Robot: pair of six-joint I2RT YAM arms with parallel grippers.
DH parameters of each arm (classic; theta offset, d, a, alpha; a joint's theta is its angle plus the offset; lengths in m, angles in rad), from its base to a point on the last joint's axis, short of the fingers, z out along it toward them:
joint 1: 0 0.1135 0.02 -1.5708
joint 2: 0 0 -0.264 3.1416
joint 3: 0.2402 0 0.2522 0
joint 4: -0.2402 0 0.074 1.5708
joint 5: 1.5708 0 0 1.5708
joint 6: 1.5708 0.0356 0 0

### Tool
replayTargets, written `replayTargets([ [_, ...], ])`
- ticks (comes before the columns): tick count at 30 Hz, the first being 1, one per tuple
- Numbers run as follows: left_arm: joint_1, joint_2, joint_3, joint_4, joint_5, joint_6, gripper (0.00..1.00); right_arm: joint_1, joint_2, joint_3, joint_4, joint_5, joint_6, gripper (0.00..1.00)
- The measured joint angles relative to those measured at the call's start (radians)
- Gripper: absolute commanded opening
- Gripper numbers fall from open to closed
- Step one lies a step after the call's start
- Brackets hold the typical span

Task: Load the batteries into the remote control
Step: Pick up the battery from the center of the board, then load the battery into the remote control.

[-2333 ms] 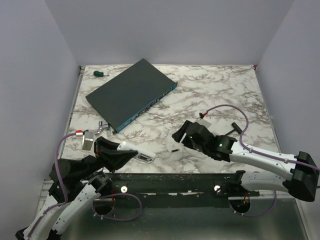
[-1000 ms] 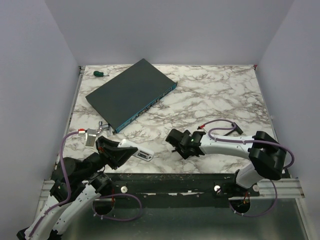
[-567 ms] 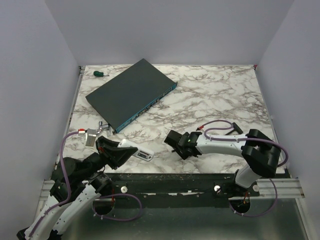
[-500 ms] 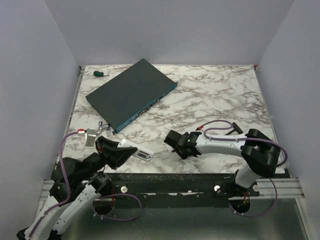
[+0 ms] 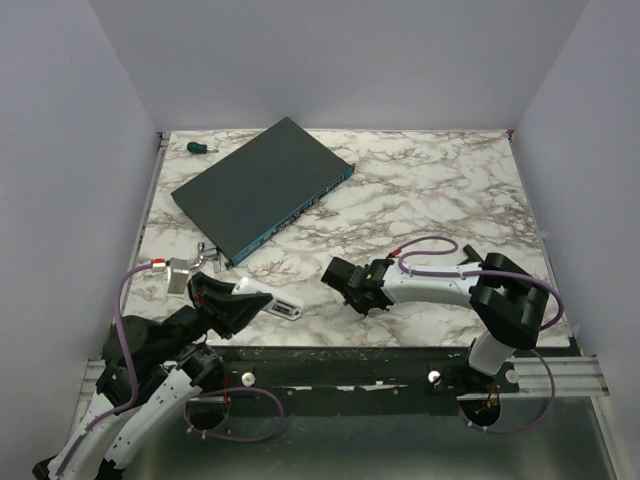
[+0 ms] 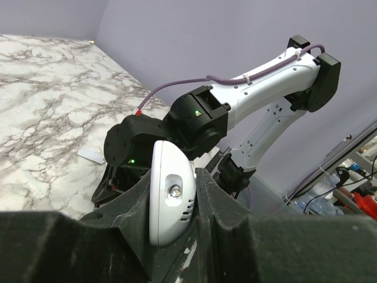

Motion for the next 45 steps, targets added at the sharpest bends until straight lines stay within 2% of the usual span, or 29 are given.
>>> replayTargets([
  [5,0.0,0.0,0.002,-0.015,-0.004,0.0,0.0,0.0,0.001,0.0,-0.005,0.001,-0.009,0.11],
  [12,0.0,0.0,0.002,-0.019,-0.012,-0.002,0.0,0.0,0.001,-0.006,0.012,0.03,-0.117,0.05],
  [13,0.0,0.0,0.002,-0.019,-0.016,-0.004,0.0,0.0,-0.004,-0.015,0.027,0.036,-0.139,0.01],
  [18,0.0,0.0,0.002,-0.026,-0.035,-0.016,0.0,0.0,-0.102,-0.135,0.146,0.058,-0.29,0.01],
  [23,0.0,0.0,0.001,-0.029,-0.051,-0.03,0.0,0.0,-0.291,-0.26,0.213,0.08,-0.486,0.01],
  [32,0.0,0.04,-0.005,-0.021,-0.084,-0.083,0.0,-0.004,-0.577,-0.317,0.364,0.123,-0.778,0.01],
  [45,0.0,0.243,-0.029,0.077,-0.098,-0.169,0.0,-0.005,-0.823,-0.32,0.464,0.145,-1.183,0.01],
])
